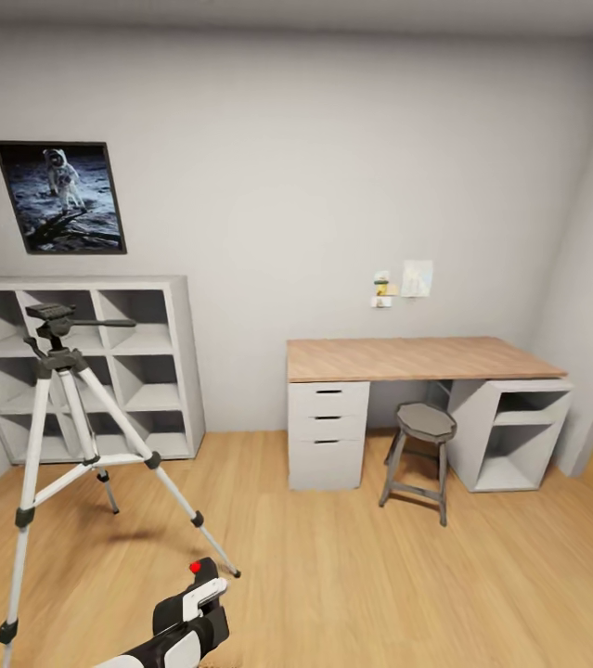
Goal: Attach the digital camera to the camera tripod in the bedroom.
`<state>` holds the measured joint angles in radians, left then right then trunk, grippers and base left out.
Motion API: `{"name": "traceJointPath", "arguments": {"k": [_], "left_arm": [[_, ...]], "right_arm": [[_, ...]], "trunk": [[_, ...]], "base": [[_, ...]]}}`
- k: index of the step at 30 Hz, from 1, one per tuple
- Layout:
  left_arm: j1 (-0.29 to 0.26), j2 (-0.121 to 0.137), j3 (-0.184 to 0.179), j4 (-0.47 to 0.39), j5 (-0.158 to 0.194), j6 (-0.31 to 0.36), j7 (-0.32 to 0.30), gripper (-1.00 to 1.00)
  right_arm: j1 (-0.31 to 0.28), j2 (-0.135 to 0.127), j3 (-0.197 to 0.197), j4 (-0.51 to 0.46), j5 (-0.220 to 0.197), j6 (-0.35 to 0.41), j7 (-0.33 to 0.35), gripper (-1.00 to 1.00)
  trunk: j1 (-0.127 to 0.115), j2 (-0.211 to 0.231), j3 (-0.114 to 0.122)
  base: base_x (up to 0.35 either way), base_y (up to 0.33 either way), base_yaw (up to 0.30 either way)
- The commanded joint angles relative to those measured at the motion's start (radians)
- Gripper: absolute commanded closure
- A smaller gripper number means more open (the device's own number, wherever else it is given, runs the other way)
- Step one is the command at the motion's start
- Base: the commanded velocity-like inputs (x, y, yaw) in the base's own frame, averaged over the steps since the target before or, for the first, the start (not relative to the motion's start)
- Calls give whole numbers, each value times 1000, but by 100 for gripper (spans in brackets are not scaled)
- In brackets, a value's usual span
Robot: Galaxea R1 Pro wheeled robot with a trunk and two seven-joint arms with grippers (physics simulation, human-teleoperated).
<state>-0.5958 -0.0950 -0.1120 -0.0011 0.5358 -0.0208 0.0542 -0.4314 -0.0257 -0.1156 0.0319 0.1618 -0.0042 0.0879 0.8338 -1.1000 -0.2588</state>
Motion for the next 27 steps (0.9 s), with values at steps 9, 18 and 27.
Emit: {"name": "traceJointPath", "arguments": {"k": [9,18,27], "left_arm": [[-1,14,-9,1,8,-2,3,100],[-1,24,-9,1,9,-2,3,100],[-1,29,-9,1,9,-2,3,100]], "right_arm": [[-1,0,-9,2,10,0,2,-100],[-1,0,-9,2,10,1,2,-100],[-1,0,-9,2,10,1,3,-100]], "trunk": [[0,-1,-1],[0,-1,-1],[0,-1,-1]], "base": [[0,0,300],[0,0,300],[0,0,300]]}}
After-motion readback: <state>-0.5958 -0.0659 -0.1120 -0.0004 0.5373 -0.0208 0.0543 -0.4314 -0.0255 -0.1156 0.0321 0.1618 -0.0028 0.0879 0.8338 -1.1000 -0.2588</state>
